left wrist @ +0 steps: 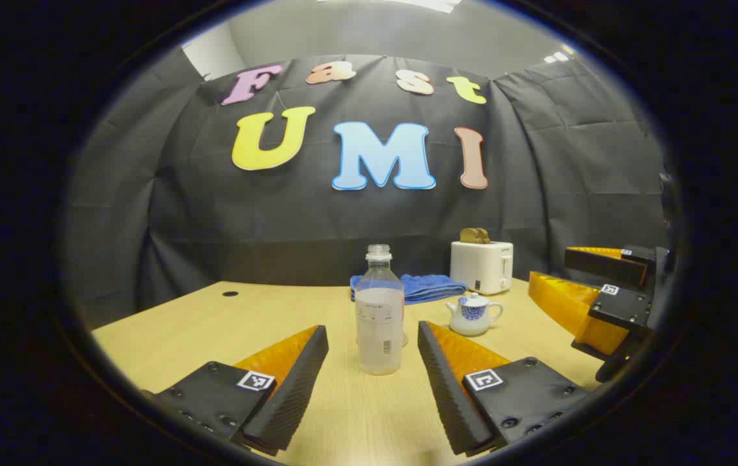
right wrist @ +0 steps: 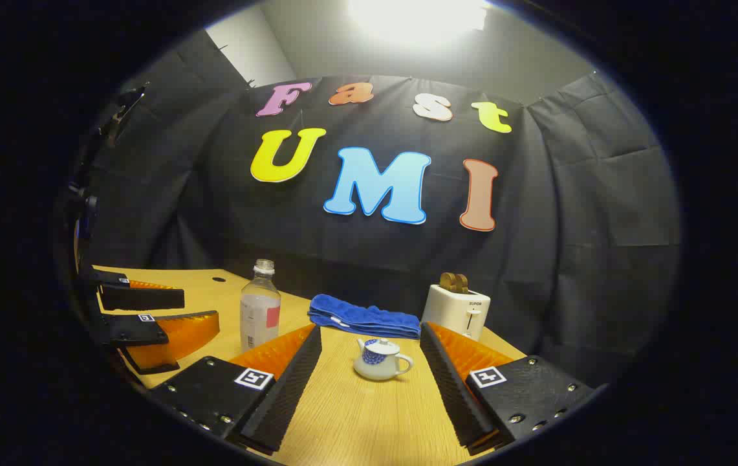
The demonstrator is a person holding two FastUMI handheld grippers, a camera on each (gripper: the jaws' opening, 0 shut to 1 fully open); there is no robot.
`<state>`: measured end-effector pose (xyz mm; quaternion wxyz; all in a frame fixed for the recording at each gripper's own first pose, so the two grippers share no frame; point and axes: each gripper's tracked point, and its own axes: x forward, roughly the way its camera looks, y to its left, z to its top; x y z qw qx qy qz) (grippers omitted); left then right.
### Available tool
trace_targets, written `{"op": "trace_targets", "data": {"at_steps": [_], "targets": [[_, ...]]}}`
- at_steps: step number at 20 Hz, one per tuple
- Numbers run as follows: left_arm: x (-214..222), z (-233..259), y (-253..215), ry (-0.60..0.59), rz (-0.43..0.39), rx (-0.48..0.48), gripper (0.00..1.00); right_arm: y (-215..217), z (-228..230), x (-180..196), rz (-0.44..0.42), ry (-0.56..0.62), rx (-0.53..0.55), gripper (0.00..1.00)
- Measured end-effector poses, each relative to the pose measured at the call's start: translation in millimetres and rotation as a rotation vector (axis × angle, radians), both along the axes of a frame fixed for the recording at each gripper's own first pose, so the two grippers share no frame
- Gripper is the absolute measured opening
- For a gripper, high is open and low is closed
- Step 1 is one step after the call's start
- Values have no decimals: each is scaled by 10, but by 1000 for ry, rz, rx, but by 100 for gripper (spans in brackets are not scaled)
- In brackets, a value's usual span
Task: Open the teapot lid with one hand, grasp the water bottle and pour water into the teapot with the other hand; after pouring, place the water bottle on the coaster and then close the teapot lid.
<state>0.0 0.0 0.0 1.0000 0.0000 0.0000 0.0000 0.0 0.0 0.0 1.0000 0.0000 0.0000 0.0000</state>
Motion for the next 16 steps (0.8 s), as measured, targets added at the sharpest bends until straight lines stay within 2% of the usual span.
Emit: {"op": "trace_targets", "data": {"at_steps": [6, 10, 16], "targets": [[31, -20, 92, -23, -27, -124, 94, -49, 73, 16, 33, -25, 122, 95], [25, -6, 167, -25, -27, -108, 93, -121, 65, 58, 27, -28, 140, 95], [114, -199, 80, 53, -30, -79, 94, -77, -158, 103, 16, 50, 74, 95]]}}
